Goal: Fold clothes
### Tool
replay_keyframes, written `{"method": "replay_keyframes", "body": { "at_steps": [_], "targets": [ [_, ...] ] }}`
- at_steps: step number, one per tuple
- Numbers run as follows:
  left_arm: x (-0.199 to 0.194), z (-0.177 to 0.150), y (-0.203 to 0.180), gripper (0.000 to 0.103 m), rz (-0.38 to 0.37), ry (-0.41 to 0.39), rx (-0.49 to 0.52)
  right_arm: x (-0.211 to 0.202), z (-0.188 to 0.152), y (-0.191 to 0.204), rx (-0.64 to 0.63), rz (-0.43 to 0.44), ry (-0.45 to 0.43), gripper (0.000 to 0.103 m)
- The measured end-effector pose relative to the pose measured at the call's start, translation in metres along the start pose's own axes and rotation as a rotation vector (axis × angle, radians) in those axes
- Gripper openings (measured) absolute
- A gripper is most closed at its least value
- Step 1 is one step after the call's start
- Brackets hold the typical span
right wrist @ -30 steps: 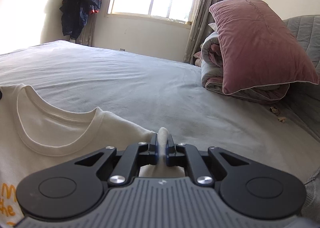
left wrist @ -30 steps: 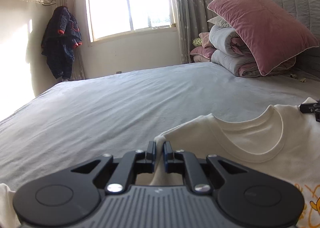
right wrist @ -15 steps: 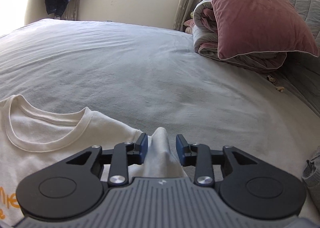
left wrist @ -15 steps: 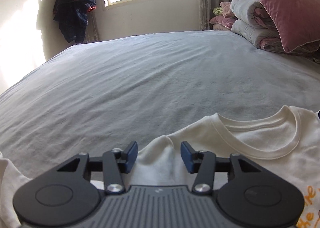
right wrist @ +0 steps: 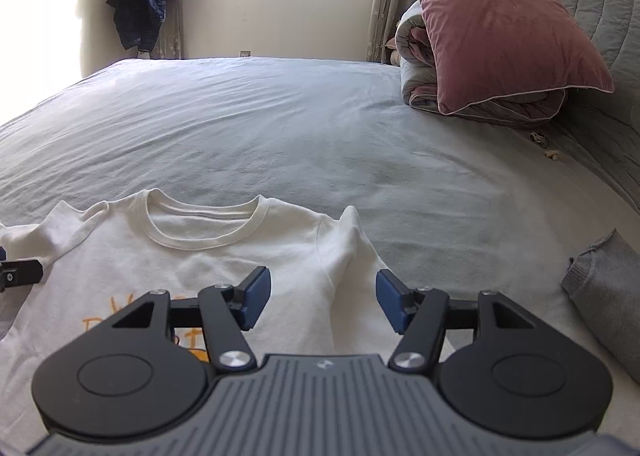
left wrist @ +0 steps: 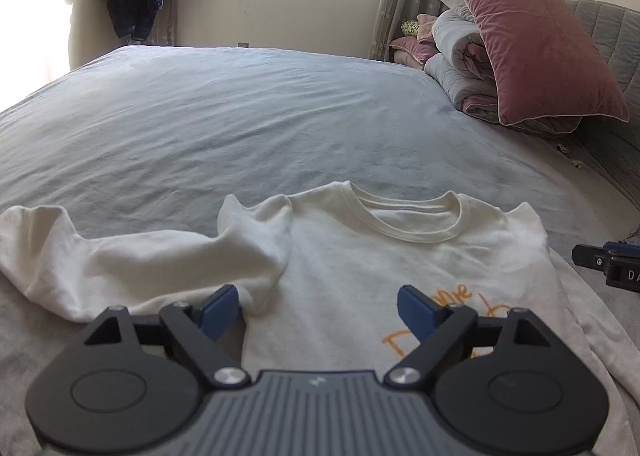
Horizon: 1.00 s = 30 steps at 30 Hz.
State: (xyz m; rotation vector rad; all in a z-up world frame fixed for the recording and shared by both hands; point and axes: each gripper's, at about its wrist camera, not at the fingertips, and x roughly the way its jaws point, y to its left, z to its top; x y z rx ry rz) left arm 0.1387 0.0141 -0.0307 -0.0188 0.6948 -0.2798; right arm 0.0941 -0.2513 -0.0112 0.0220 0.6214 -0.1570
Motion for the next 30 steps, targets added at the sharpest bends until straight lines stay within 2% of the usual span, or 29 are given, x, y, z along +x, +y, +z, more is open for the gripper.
{"method": "replay_keyframes", "body": {
  "at_steps": [3, 8, 12, 16, 22, 25, 27, 30],
  "targets": [
    [-0.016, -0.025, -0.008, 0.099, -0.022, -0.002, 0.026, -0.020, -0.014, 0.003, 0.034, 0.024, 0.014, 0.065],
    [-0.032, -0.062, -0.016, 0.101, -0.056, 0.039, 0.064, -0.045, -0.040, 0.006, 0.093, 0.055, 0.057, 0.066],
    [-0.040, -0.082, -0.015, 0.101, -0.068, 0.051, 0.060, -0.057, -0.060, -0.003, 0.122, 0.025, 0.069, 0.067],
    [-0.045, -0.097, -0.012, 0.102, -0.078, 0.034, 0.049, -0.062, -0.080, -0.027, 0.206, -0.002, 0.092, 0.067],
    [-0.052, -0.115, -0.024, 0.102, -0.115, -0.014, 0.109, -0.068, -0.090, -0.049, 0.264, -0.051, 0.144, 0.067],
    [-0.053, -0.124, -0.029, 0.102, -0.122, -0.025, 0.154, -0.075, -0.093, -0.065, 0.233, -0.113, 0.141, 0.067],
    [-0.054, -0.128, -0.030, 0.102, -0.127, -0.030, 0.173, -0.075, -0.097, -0.078, 0.209, -0.184, 0.158, 0.067],
    [-0.055, -0.129, -0.029, 0.102, -0.149, -0.033, 0.171, -0.065, -0.113, -0.099, 0.182, -0.265, 0.227, 0.067]
  ]
}}
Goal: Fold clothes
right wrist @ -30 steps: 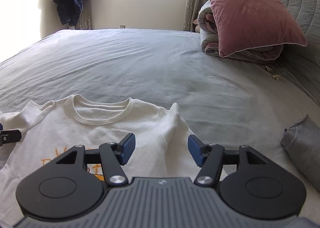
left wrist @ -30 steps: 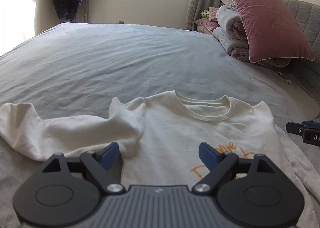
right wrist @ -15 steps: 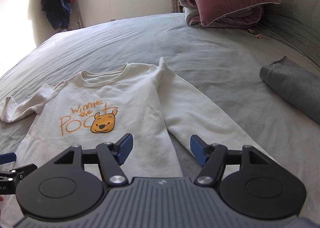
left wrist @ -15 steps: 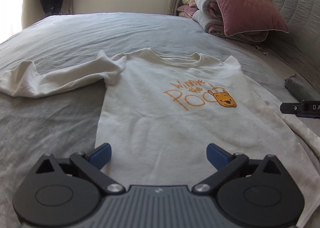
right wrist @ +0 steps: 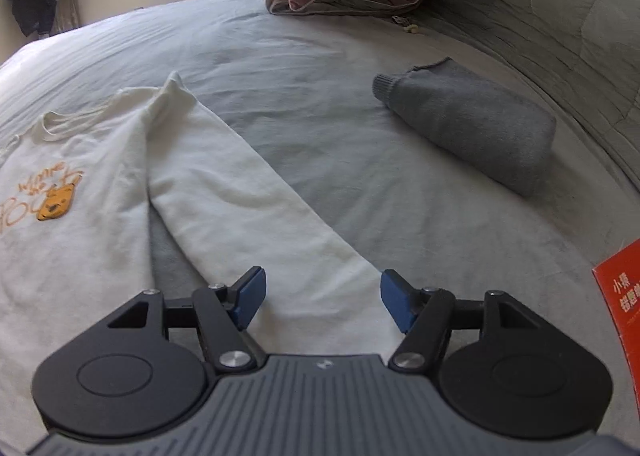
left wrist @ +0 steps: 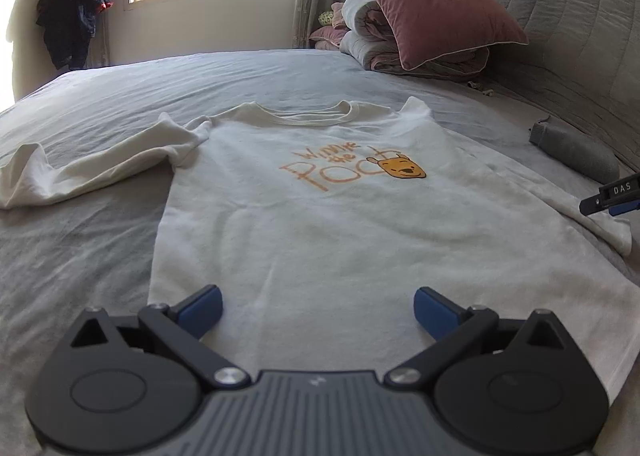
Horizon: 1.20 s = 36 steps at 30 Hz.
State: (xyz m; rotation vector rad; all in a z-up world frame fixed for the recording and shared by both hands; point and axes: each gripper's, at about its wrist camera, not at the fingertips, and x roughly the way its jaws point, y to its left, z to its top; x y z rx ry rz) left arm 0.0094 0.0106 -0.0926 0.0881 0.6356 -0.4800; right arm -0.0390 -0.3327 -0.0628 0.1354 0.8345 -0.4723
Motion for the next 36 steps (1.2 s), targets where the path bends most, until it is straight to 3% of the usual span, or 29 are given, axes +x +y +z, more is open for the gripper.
{"method": "replay_keyframes", "body": {
  "at_steps": [1, 3, 5, 9, 13, 16, 21, 23, 29, 36],
  "targets": [
    [0.000, -0.001, 0.001, 0.102, -0.007, -0.003, -0.004, 0.006, -0.003, -0.006, -0.005, -0.016, 0.020, 0.064],
    [0.000, -0.004, 0.002, 0.102, -0.013, -0.007, -0.005, 0.006, -0.005, -0.010, -0.004, -0.011, 0.012, 0.038],
    [0.003, -0.007, -0.003, 0.103, 0.010, 0.003, 0.026, 0.006, -0.006, -0.015, -0.003, -0.006, 0.004, 0.004],
    [0.003, -0.009, -0.010, 0.103, 0.042, 0.002, 0.068, -0.003, -0.002, -0.015, 0.019, -0.051, -0.049, 0.001],
    [0.004, -0.009, -0.009, 0.103, 0.044, 0.005, 0.070, -0.012, 0.011, -0.022, 0.009, -0.182, -0.142, 0.001],
    [0.003, -0.009, -0.010, 0.103, 0.048, 0.005, 0.075, -0.015, 0.015, -0.033, 0.053, -0.180, -0.149, 0.003],
    [0.003, -0.009, -0.011, 0.103, 0.049, 0.006, 0.075, -0.023, 0.016, -0.036, 0.141, -0.112, -0.157, 0.025],
    [0.003, -0.009, -0.011, 0.103, 0.049, 0.007, 0.075, -0.029, 0.016, -0.030, 0.166, -0.102, -0.187, 0.062],
    [0.004, -0.009, -0.011, 0.103, 0.049, 0.007, 0.075, -0.046, 0.022, -0.004, 0.147, -0.052, -0.249, 0.067],
    [0.004, -0.009, -0.011, 0.103, 0.048, 0.007, 0.075, -0.044, 0.025, 0.015, 0.118, -0.037, -0.261, 0.070]
  ]
}}
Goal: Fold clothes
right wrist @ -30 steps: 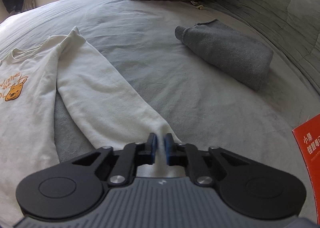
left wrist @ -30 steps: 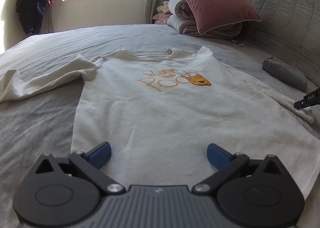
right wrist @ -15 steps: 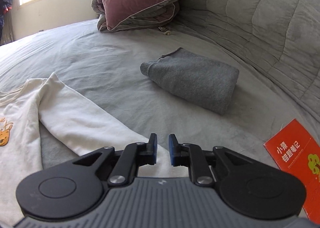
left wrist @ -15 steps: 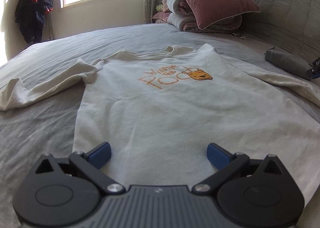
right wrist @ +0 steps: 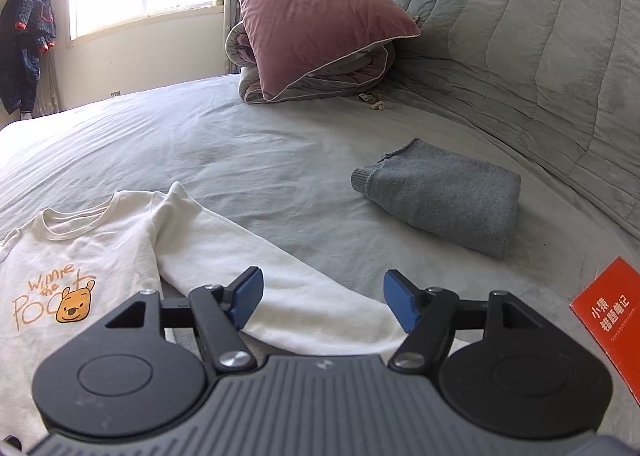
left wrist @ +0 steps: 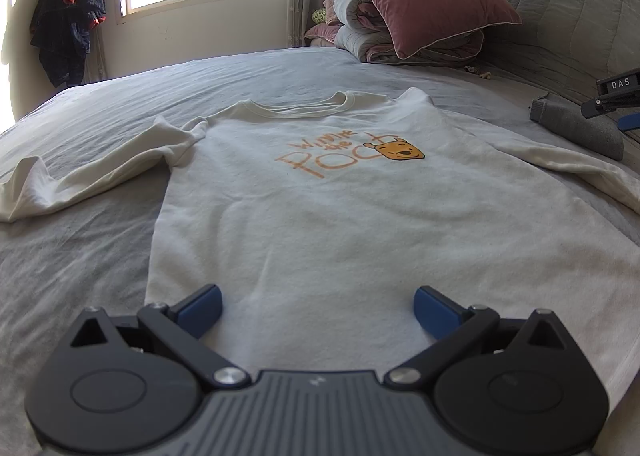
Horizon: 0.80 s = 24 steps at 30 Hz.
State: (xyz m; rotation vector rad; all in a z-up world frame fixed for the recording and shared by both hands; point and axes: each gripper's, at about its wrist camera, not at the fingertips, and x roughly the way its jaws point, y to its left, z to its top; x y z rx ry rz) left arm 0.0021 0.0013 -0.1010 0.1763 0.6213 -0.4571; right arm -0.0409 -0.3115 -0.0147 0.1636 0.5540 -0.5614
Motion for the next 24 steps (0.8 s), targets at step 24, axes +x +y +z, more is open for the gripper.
{"method": "replay_keyframes", "body": {
  "at_steps": [24],
  "targets": [
    [0.0001, -0.0004, 0.0001, 0.103, 0.000, 0.000, 0.000, 0.0070, -0.0041, -0.0061, 0.081, -0.056, 0.056, 0.080]
  ]
}}
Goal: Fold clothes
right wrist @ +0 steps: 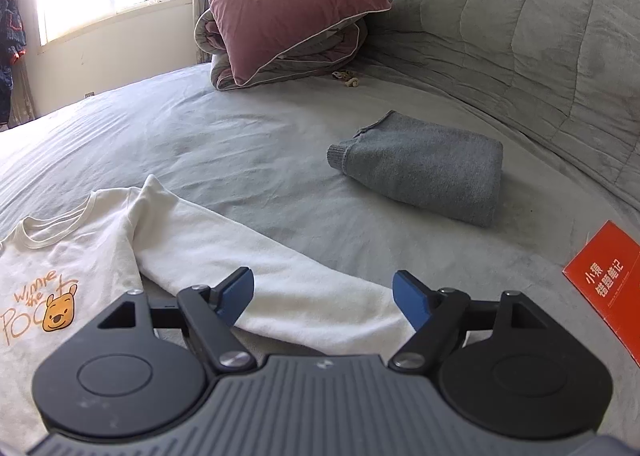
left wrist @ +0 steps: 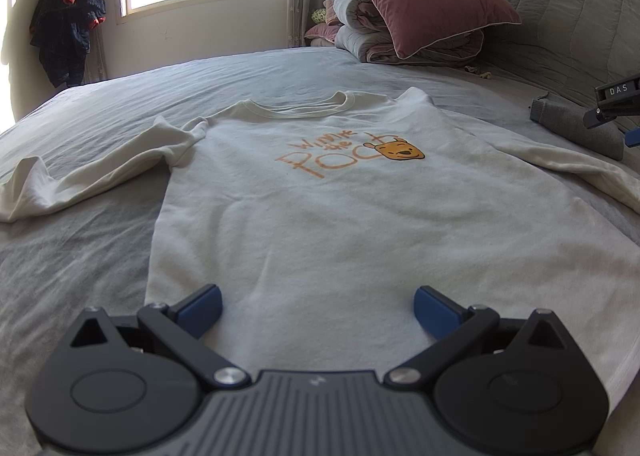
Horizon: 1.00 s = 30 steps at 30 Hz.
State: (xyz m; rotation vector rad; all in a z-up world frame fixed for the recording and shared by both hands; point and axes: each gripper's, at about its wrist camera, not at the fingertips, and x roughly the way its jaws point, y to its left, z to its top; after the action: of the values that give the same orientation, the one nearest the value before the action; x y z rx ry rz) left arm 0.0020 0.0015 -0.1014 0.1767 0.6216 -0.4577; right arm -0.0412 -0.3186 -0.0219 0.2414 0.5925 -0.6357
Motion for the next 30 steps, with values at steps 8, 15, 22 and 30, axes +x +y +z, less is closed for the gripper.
{"method": "replay_keyframes", "body": {
  "at_steps": [8, 15, 22, 30],
  "targets": [
    [0.0000, 0.0000, 0.0001, 0.103, 0.000, 0.000, 0.000, 0.0024, -0.0013, 0.0005, 0.006, 0.005, 0.014, 0.081],
    [0.0001, 0.0001, 0.0000, 0.103, 0.000, 0.000, 0.000, 0.0030, -0.0004, -0.0003, 0.013, 0.001, 0.013, 0.082],
    [0.0001, 0.0001, 0.0000, 0.103, 0.000, 0.000, 0.000, 0.0012, 0.0007, -0.0008, 0.020, 0.006, 0.008, 0.082],
    [-0.0001, 0.0001, -0.0002, 0.103, 0.000, 0.000, 0.000, 0.0009, 0.0006, -0.0002, 0.026, 0.012, 0.014, 0.082]
  ]
}}
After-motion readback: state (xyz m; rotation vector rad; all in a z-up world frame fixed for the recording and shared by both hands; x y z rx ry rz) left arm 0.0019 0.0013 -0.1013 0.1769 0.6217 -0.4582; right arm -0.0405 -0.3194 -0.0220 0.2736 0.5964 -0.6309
